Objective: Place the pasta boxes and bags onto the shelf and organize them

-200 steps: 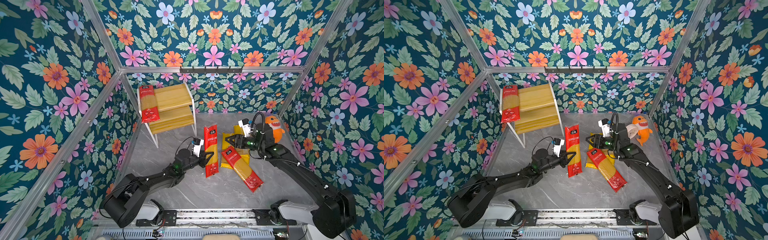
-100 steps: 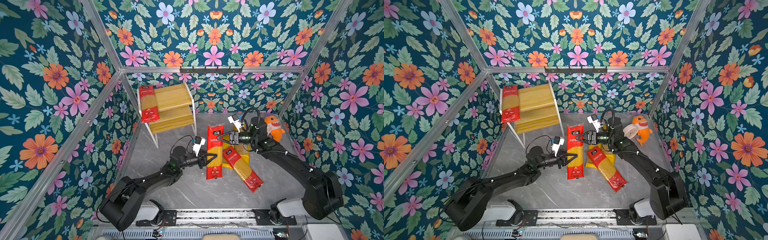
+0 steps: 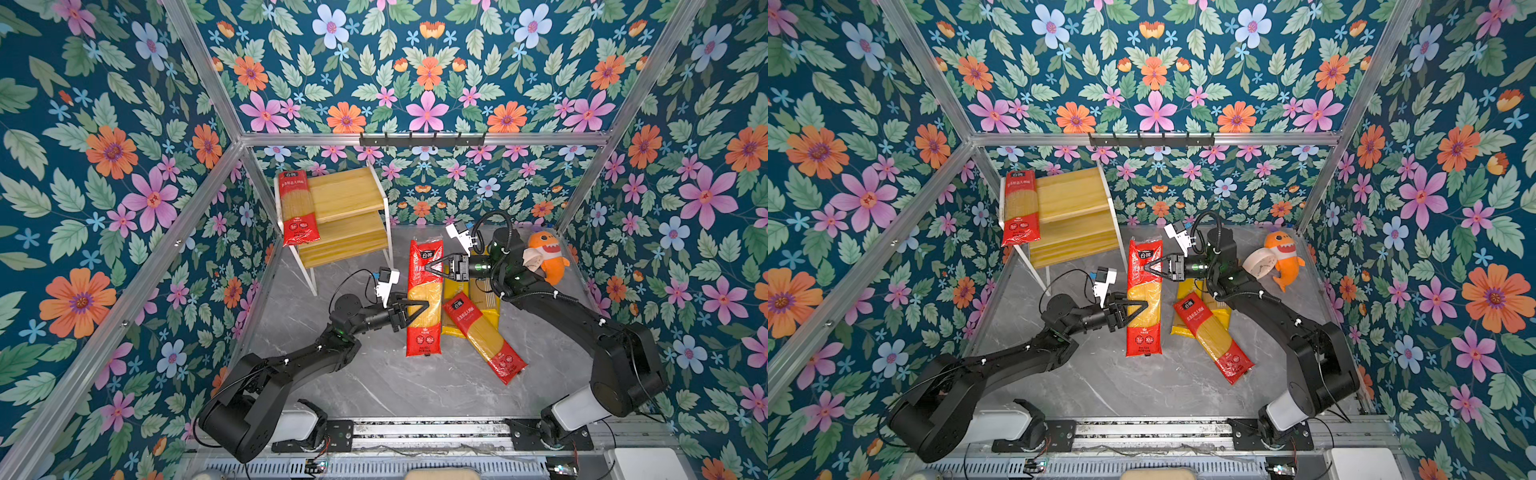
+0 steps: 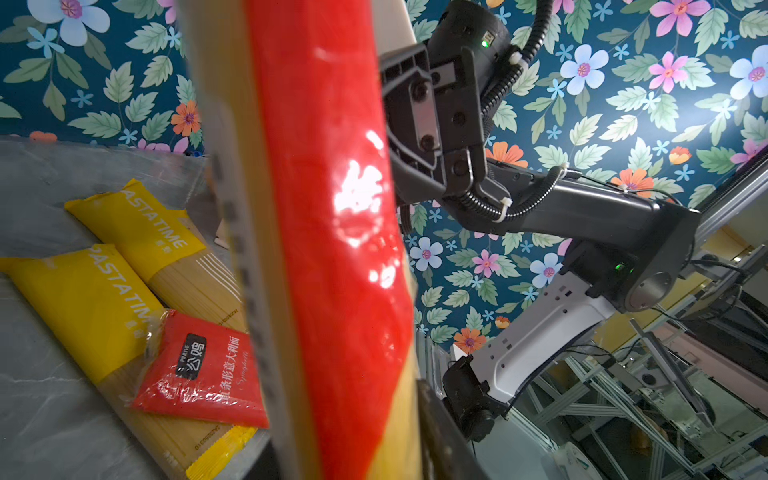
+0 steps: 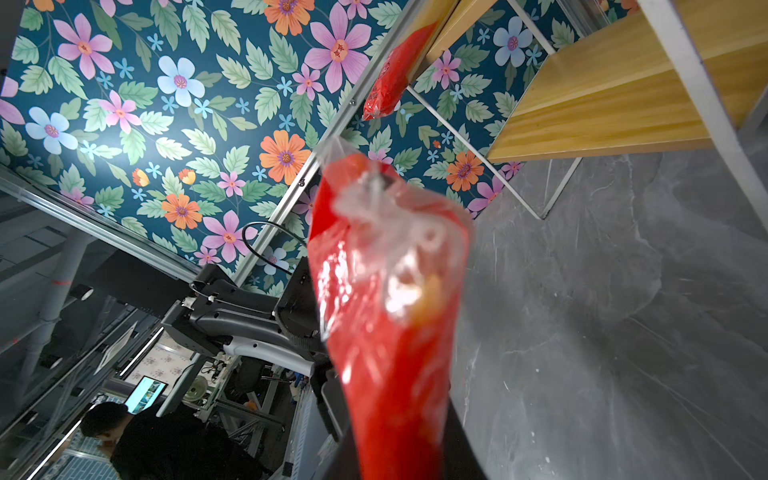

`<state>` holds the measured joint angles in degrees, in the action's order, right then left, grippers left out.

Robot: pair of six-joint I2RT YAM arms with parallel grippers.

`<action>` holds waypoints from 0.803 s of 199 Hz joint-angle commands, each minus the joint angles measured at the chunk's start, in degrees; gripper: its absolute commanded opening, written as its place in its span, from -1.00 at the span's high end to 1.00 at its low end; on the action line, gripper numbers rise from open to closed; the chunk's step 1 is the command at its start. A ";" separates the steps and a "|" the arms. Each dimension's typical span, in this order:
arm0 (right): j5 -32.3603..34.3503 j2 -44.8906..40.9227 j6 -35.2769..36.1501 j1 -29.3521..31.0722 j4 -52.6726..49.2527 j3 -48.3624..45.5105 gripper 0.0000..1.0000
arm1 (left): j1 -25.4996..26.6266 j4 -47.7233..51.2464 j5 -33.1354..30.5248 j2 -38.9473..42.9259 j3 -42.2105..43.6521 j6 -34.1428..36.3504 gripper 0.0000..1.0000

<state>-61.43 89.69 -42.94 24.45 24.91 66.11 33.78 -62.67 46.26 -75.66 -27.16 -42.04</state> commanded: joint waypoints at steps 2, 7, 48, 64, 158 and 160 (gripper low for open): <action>1.26 2.23 -4.11 1.27 7.35 3.94 0.75 | 0.06 -3.24 1.40 0.40 -0.08 -0.58 0.18; 1.45 2.84 -4.16 1.75 7.28 4.70 0.75 | 0.06 -3.18 1.31 0.42 -0.17 -0.60 0.23; 4.12 4.79 -9.77 2.86 11.25 4.82 0.19 | -2.80 -0.57 -1.28 4.55 -1.11 -0.57 0.77; 4.72 4.46 -11.42 2.79 11.74 3.20 -0.15 | -5.15 2.77 -2.66 7.47 -2.29 -0.07 0.85; 7.34 -1.92 -9.83 5.94 11.85 -11.08 -0.24 | -11.91 15.60 -5.00 8.27 -15.94 -9.08 0.82; 7.32 -1.96 -9.74 6.07 11.84 -11.22 -0.24 | -11.96 15.62 -4.92 8.19 -16.16 -9.39 0.81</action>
<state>-54.59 88.71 -54.78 29.06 36.16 56.10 22.94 -43.72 41.54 -67.22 -40.01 -46.92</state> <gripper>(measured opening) 0.618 0.229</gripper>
